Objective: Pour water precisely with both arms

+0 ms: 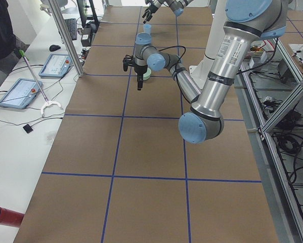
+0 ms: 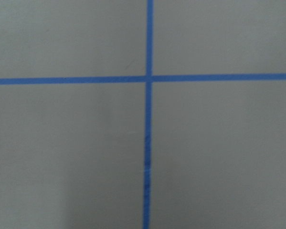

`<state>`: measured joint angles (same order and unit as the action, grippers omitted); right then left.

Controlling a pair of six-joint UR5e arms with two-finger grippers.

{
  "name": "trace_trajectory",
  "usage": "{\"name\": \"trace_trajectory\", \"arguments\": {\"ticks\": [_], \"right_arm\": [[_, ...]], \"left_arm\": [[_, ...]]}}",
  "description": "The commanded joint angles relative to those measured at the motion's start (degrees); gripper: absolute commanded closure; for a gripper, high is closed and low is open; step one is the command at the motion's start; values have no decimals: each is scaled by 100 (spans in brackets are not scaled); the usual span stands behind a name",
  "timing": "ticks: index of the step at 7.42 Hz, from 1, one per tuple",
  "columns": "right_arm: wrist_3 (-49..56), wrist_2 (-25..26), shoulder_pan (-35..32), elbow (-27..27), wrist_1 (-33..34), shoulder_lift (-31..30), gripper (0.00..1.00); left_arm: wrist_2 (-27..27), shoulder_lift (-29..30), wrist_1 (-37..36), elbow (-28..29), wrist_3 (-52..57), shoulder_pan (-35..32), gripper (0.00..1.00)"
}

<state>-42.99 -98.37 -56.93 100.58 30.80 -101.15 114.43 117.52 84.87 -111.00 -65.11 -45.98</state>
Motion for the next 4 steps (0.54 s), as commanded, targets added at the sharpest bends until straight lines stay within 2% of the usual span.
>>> {"name": "trace_trajectory", "arguments": {"ticks": [1, 3, 4], "right_arm": [[1330, -1749, -1350, 6, 1781, 760, 1], [2221, -2429, -1881, -20, 2979, 1122, 1], [2616, -2780, -2083, -29, 3593, 1271, 1]], "left_arm": [[-26, 1207, 291, 1041, -841, 333, 0], [-70, 1658, 1728, 2401, -1564, 703, 0], [-131, 1721, 2083, 2817, -1583, 870, 0]]}}
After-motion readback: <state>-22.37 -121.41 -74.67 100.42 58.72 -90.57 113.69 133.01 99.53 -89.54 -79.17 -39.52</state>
